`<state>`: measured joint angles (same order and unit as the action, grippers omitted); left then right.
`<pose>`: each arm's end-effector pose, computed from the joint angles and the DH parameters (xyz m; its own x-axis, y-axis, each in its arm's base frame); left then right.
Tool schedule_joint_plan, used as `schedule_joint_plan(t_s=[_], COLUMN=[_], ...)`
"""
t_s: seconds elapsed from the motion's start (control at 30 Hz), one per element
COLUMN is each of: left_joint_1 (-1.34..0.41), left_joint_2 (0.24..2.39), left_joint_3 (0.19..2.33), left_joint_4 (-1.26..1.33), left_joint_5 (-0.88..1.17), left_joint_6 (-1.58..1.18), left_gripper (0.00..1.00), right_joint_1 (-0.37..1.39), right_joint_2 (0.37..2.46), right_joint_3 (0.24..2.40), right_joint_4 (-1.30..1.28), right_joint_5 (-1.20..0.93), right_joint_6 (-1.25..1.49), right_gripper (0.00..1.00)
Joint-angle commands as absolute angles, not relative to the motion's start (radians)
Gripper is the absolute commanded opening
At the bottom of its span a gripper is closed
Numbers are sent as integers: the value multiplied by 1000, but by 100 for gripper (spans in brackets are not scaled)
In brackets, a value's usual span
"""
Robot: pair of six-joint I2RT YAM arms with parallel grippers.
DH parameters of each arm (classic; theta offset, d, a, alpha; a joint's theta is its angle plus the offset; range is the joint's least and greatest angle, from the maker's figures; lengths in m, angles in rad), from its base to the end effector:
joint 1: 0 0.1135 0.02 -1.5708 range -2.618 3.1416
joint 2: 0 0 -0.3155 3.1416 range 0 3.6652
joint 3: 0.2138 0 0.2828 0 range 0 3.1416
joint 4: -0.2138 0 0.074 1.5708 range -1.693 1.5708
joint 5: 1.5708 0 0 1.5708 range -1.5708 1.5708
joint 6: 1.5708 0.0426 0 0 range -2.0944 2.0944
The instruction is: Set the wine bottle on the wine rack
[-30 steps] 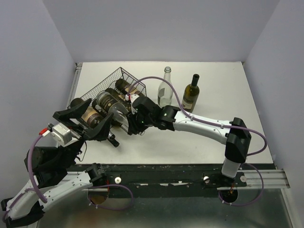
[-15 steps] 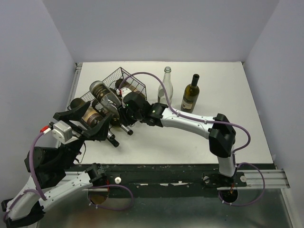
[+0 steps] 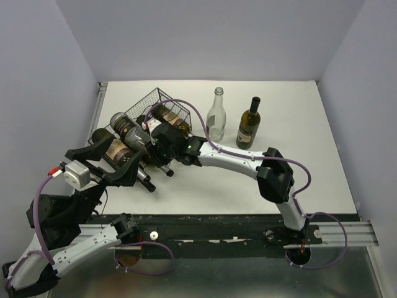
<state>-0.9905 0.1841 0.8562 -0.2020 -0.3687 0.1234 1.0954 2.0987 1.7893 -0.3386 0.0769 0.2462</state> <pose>0.0074 0.0167 0.4418 0.3208 -0.2799 -0.9048 0.5688 0.8208 -0.0523 0.2562 0.4904 0.2888 -0.4772 -0.3960 -0.7846 -0.7652 0.6262 0.1493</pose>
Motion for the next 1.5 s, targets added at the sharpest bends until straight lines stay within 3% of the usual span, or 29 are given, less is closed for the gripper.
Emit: schedule_joint_plan(t_s=[0.0,0.03,0.17,0.2,0.43,0.9,1.3,1.47], left_joint_1=[-994,-993,-994,-993,-994,-994,-994,-994], left_joint_2=[161,161,158,158,170,186,224,253], left_joint_3=[864,864,861,861,880,900,809,738], left_joint_4=[-221,-222,-222,-224,-278,-282,-304,-313], left_joint_5=[-399,-399,-400,-402,-321,-327,-279,-270], left_joint_6=[132,133,133,135,163,147,6,-211], left_gripper=[99,99,99,99,99,99,99,99], right_joint_1=[1097,1097,1097,1097,1097,1097,1095,1094], right_joint_2=[2114,2117,2120,2117,2091,1876,1459,1306], right_joint_3=[1905,1910,1899,1896,1878,1780,1519,1410], right_joint_4=[-207,-218,-227,-229,-239,-293,-541,-678], right_joint_5=[123,121,130,138,163,290,756,949], right_joint_6=[227,229,244,247,268,328,431,491], right_gripper=[1,5,42,47,67,85,89,91])
